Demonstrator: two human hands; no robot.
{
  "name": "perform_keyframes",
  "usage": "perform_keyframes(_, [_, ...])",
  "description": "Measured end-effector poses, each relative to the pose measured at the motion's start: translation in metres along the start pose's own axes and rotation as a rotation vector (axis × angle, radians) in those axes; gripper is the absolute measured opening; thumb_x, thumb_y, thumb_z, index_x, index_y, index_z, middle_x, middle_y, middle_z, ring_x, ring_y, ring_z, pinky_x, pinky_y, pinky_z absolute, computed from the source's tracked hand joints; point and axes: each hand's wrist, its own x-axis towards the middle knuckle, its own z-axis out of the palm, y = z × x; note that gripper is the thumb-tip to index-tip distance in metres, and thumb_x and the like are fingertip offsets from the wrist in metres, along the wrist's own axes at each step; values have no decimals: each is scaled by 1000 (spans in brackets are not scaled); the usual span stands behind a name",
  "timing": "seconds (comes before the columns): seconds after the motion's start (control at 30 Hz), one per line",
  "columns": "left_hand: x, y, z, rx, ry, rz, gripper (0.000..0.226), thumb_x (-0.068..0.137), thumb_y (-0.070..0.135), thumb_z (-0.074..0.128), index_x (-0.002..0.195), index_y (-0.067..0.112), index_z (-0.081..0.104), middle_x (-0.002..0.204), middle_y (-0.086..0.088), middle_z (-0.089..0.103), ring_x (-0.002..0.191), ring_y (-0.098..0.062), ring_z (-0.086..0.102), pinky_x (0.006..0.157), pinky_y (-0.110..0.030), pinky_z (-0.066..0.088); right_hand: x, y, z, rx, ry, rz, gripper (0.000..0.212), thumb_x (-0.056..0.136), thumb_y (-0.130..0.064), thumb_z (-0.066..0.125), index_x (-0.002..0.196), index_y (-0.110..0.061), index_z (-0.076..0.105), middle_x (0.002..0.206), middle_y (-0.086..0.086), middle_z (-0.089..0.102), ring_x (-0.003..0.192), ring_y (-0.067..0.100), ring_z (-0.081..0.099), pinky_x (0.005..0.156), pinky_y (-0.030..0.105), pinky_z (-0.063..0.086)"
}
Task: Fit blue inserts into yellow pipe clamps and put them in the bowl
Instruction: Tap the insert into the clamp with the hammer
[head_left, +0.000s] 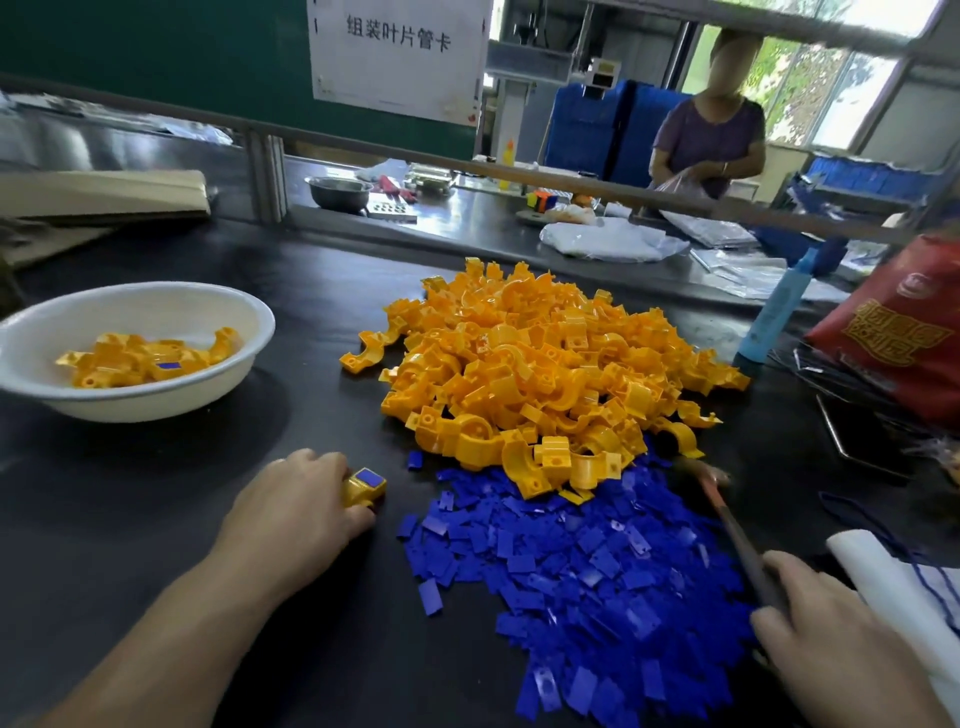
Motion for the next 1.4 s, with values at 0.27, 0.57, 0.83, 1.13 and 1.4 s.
perform_keyframes(0.27, [6,7,13,-174,-9,139,48,82,52,68,125,38,52,107,15,47,100,-6,45,80,-25,43,-48,-65,-13,750,-128,-177,43,88,-32,61,108,-66,47,66,-1,68,49,14,63,44,18,48])
perform_keyframes(0.57, [5,3,16,-75,71,162,47,86,59,56,128,38,56,103,11,48,96,-8,44,74,-26,44,-60,-122,-11,448,-195,-552,42,91,-46,49,112,-75,26,83,-33,58,75,-12,56,64,10,44])
perform_keyframes(0.83, [7,5,15,-60,63,180,45,86,57,58,127,38,57,101,11,48,94,-8,46,72,-25,46,-47,-132,-2,188,-294,-629,40,99,-43,39,136,-45,24,119,-16,53,109,4,52,94,24,42])
perform_keyframes(1.13, [9,4,17,-50,58,187,45,86,58,57,126,36,58,104,10,50,96,-9,47,74,-26,47,-45,-132,3,129,-247,-612,43,100,-43,36,140,-44,22,120,-15,55,109,3,53,94,20,43])
perform_keyframes(1.4, [10,2,18,-65,63,183,43,85,59,58,123,37,59,100,11,48,93,-9,46,71,-26,46,-43,-143,-4,183,-141,-684,41,98,-45,36,137,-47,23,97,-17,55,90,3,55,78,17,45])
